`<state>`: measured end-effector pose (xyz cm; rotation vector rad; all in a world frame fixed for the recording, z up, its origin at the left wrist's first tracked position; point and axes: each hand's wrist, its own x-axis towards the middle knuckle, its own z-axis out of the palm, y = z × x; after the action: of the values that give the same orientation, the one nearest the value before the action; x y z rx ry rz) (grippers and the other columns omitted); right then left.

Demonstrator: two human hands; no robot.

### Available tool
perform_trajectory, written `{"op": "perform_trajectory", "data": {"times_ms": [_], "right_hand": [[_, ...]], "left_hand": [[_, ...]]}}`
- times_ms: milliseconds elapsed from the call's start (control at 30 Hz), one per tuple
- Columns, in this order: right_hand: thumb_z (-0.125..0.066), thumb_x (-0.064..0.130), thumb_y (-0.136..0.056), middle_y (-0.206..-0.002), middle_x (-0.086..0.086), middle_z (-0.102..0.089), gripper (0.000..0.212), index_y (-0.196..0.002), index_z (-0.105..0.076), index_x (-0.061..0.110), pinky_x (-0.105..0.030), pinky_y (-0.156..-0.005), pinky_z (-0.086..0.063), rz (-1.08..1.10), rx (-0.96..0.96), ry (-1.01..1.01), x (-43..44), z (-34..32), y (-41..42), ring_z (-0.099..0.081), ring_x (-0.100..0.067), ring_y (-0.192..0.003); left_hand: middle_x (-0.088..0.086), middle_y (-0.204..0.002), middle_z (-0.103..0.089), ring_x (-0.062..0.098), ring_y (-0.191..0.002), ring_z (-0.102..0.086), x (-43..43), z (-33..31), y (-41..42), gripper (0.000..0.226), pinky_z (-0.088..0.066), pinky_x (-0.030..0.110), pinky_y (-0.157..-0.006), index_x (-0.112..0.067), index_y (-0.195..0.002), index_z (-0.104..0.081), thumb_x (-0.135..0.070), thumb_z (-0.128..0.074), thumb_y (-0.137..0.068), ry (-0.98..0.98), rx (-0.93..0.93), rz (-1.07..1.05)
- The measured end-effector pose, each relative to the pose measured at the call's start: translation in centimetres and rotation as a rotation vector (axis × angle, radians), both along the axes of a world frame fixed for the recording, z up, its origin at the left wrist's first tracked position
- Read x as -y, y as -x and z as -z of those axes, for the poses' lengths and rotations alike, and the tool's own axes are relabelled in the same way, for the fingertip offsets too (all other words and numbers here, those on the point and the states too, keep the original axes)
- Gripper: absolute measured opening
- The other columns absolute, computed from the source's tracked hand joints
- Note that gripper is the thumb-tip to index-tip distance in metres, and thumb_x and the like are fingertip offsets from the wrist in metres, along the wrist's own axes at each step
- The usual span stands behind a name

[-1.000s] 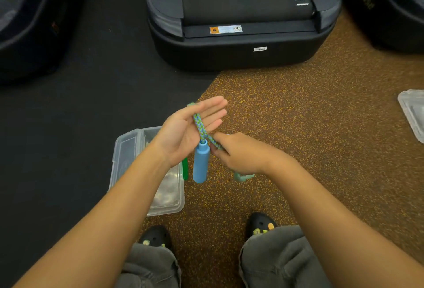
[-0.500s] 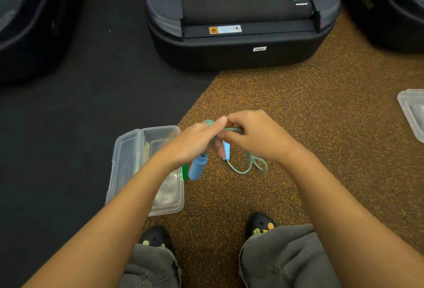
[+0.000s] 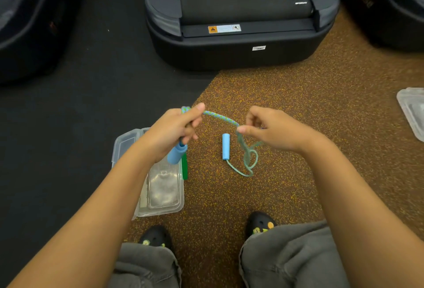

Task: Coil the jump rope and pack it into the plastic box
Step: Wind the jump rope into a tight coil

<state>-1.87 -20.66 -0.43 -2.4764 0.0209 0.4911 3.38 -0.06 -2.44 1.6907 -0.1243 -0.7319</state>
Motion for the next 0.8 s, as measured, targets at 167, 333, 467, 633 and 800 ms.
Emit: {"op": "perform_trajectory", "data": {"times_ms": [167,333,467,633,800], "right_hand": [[-0.036,0.037,-0.097,-0.067,0.004,-0.045,0.035,-0.082,-0.054,0.010,-0.022,-0.052,-0.036,-0.260,-0.585,0.456,1.2,0.5,0.5,-0.043,-0.007,-0.058],[-0.045,0.028,-0.096,-0.067,0.000,-0.053,0.031,-0.076,-0.056,0.007,-0.019,-0.049,-0.041,-0.257,-0.903,0.513,0.7,1.5,0.6,-0.050,-0.009,-0.054],[-0.053,0.039,-0.090,-0.084,-0.003,-0.062,0.034,-0.102,-0.064,0.008,-0.029,-0.075,-0.049,-0.323,-0.851,0.592,-0.4,1.8,0.5,-0.058,-0.015,-0.074],[-0.058,0.034,-0.088,-0.146,-0.009,-0.041,0.067,-0.144,-0.027,0.016,-0.041,-0.107,-0.038,-0.087,-0.371,0.267,-1.2,1.6,0.0,-0.043,-0.028,-0.130],[-0.052,0.026,-0.092,-0.153,-0.002,-0.030,0.066,-0.148,-0.017,0.024,-0.037,-0.114,-0.028,0.039,-0.017,-0.016,-1.9,1.2,-0.5,-0.031,-0.020,-0.139]], "left_hand": [[-0.009,-0.035,-0.022,0.010,-0.035,-0.028,-0.7,0.4,-0.8,0.043,-0.043,0.023,-0.062,-0.017,-0.056,-0.040,-0.035,-0.043,-0.095,0.088,-0.060,-0.192],[-0.009,-0.032,-0.024,0.007,-0.034,-0.029,-1.6,-0.1,-1.5,0.042,-0.040,0.024,-0.063,-0.019,-0.056,-0.040,-0.033,-0.043,-0.096,0.265,-0.104,-0.367],[-0.008,-0.032,-0.024,0.007,-0.034,-0.030,-1.7,-0.5,-1.5,0.044,-0.040,0.025,-0.063,-0.019,-0.056,-0.040,-0.034,-0.041,-0.096,0.266,-0.092,-0.320],[-0.010,-0.035,-0.025,0.008,-0.037,-0.030,-0.2,-0.9,-0.1,0.043,-0.043,0.025,-0.066,-0.018,-0.057,-0.042,-0.035,-0.039,-0.096,0.153,-0.077,-0.081],[-0.009,-0.036,-0.025,0.010,-0.038,-0.029,0.4,-1.2,0.6,0.044,-0.044,0.025,-0.067,-0.017,-0.056,-0.042,-0.035,-0.040,-0.096,0.142,-0.105,0.036]]}}
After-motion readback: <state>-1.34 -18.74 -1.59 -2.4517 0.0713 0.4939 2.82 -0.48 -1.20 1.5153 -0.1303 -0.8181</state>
